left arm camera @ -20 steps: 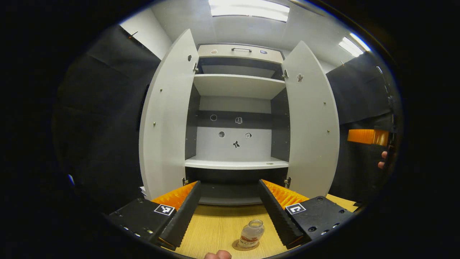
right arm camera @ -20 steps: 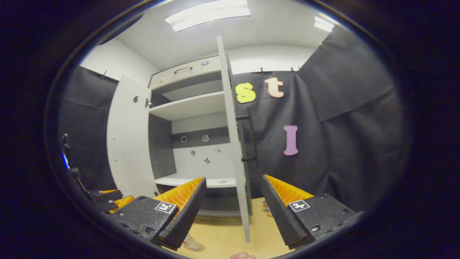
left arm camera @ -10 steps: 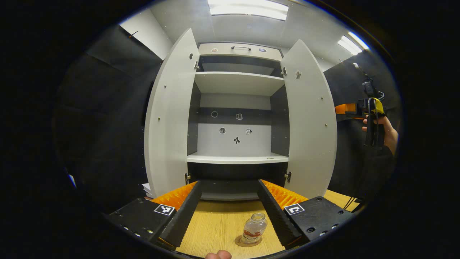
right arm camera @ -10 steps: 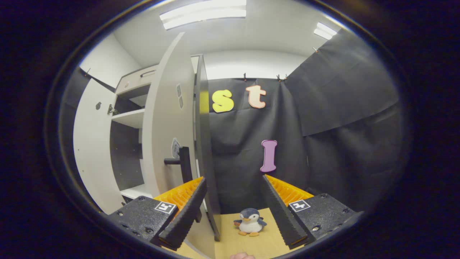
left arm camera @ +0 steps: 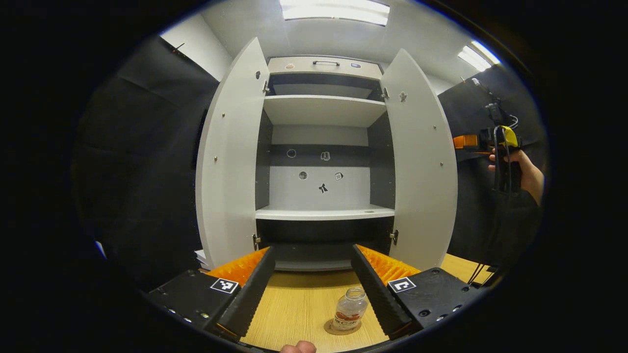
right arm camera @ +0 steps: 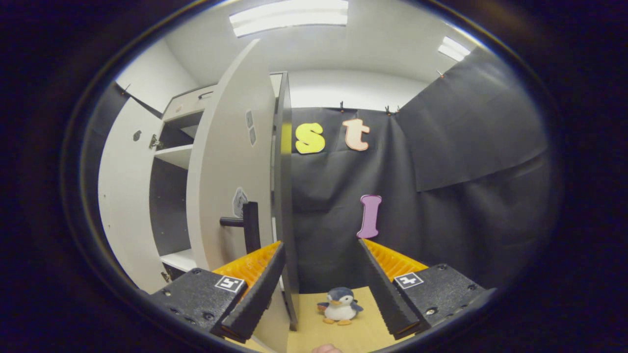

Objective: Grasp the bottle in the cabinet with the left hand and place it on the coaster, then close the right door with the right hand and the left door with the left hand.

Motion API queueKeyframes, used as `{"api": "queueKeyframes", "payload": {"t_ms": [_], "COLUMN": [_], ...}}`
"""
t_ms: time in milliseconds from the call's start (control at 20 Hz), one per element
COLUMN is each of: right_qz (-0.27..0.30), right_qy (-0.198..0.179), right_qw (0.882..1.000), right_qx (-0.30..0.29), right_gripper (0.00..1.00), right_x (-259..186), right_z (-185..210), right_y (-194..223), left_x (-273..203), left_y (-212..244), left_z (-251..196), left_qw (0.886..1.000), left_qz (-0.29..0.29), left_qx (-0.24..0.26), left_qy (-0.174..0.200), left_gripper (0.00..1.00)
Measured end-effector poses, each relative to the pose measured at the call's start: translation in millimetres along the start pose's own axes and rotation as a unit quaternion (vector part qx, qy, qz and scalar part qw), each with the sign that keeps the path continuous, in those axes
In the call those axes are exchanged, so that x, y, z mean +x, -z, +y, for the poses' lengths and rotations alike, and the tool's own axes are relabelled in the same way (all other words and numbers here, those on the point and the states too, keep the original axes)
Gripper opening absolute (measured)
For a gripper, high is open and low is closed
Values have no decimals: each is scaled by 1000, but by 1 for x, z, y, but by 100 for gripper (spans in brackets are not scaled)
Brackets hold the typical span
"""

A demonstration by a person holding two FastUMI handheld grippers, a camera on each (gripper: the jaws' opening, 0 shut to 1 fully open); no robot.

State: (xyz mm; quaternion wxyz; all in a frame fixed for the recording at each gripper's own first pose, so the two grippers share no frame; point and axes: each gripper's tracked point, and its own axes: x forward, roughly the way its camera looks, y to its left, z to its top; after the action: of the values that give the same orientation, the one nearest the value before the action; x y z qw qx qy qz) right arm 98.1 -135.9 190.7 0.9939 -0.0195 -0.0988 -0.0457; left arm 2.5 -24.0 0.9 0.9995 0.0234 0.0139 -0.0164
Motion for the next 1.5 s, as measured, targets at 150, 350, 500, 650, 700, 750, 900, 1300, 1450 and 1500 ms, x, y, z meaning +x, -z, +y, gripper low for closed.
{"api": "queueKeyframes", "payload": {"t_ms": [150, 350, 500, 650, 700, 750, 900, 1300, 1450, 1500], "right_qz": [14, 19, 18, 19, 24, 28, 32, -9, -19, -19], "right_qy": [-46, -91, -112, -137, -143, -149, -149, -135, -119, -113], "right_qw": [999, 995, 993, 990, 989, 988, 988, 991, 993, 993], "right_qx": [17, 21, 30, 28, 27, 29, 30, 9, -2, 1], "right_gripper": [96, 96, 96, 96, 96, 96, 98, 98, 98, 98], "right_x": [0, 4, 12, 25, 31, 35, 43, -4, -29, -37], "right_z": [34, 72, 97, 130, 138, 148, 158, 146, 132, 129], "right_y": [6, 10, 14, 21, 26, 30, 36, 15, 21, 24], "left_x": [1, 1, -1, -4, -5, -7, -11, -19, -18, -17], "left_y": [2, 3, 3, 2, 2, 2, -2, -9, -13, -14], "left_z": [4, 14, 21, 25, 26, 28, 37, 50, 42, 40], "left_qw": [1000, 1000, 1000, 1000, 1000, 1000, 999, 998, 999, 999], "left_qz": [0, 4, 4, 5, 4, 5, 1, -3, -7, -7], "left_qx": [2, 2, 0, 1, 0, 1, 4, 13, 3, 0], "left_qy": [-1, -12, -20, -24, -26, -28, -43, -65, -51, -47], "left_gripper": [94, 95, 94, 94, 95, 95, 95, 94, 95, 96]}}
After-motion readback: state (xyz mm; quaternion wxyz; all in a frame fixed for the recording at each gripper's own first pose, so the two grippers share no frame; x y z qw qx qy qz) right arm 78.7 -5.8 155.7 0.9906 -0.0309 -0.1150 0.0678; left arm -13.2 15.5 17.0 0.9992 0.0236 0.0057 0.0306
